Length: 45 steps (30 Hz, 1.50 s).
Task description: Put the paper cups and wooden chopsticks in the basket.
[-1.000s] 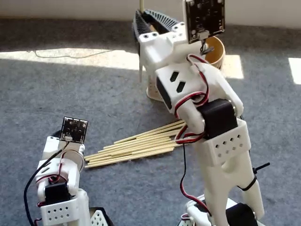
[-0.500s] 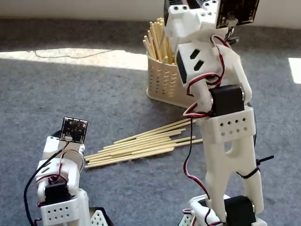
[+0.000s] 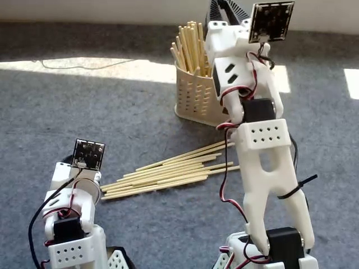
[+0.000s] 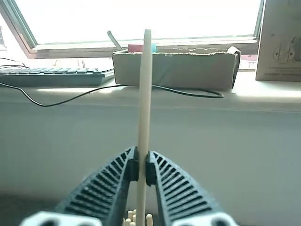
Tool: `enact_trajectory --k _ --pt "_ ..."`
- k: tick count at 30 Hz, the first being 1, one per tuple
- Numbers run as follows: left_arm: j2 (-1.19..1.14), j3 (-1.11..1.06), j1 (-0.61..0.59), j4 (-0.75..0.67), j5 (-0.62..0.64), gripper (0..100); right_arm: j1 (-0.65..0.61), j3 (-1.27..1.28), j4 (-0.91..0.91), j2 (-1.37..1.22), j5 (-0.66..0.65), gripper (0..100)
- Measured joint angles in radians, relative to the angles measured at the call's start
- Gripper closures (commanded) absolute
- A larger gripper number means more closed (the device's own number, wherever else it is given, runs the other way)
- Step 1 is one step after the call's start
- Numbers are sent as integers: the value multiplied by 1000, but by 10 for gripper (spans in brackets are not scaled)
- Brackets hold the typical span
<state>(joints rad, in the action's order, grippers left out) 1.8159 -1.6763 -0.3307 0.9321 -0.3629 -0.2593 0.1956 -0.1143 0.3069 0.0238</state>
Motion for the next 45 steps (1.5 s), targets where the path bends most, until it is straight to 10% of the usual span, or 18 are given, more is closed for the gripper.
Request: enact_trajectory --k 28,45 --pt "0 0 0 0 0 965 9 321 130 63 -133 811" --pt "0 0 0 0 0 965 -18 327 -470 445 -135 945"
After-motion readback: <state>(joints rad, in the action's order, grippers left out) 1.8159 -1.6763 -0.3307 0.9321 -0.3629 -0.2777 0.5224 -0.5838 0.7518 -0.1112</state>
